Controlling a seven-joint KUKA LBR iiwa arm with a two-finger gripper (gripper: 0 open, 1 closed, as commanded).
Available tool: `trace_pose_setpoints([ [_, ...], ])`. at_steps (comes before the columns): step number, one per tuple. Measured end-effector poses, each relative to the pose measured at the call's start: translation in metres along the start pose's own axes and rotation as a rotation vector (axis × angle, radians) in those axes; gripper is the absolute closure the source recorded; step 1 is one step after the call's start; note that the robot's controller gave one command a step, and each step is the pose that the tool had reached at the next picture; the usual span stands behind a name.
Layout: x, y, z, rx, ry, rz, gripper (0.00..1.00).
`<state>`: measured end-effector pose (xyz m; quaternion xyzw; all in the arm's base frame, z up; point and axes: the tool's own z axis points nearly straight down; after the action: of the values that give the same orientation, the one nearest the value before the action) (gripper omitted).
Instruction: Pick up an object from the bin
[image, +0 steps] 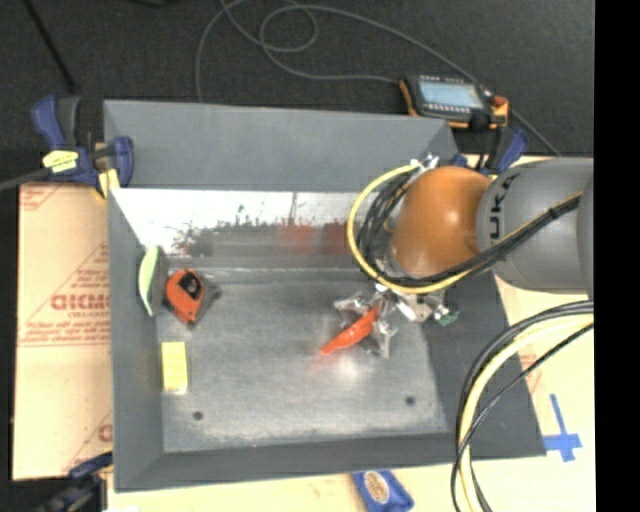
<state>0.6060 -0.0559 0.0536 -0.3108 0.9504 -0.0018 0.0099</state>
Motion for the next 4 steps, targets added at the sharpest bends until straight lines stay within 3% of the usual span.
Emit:
trace_pose_setpoints([
  [1,0.001,0.000,-0.001,0.000,0.001,-0.002,1.00],
  [3,0.005,0.002,-0.025,-0.013,0.021,-0.001,1.00],
  [4,0.003,0.000,-0.047,-0.008,0.015,0.001,1.00],
])
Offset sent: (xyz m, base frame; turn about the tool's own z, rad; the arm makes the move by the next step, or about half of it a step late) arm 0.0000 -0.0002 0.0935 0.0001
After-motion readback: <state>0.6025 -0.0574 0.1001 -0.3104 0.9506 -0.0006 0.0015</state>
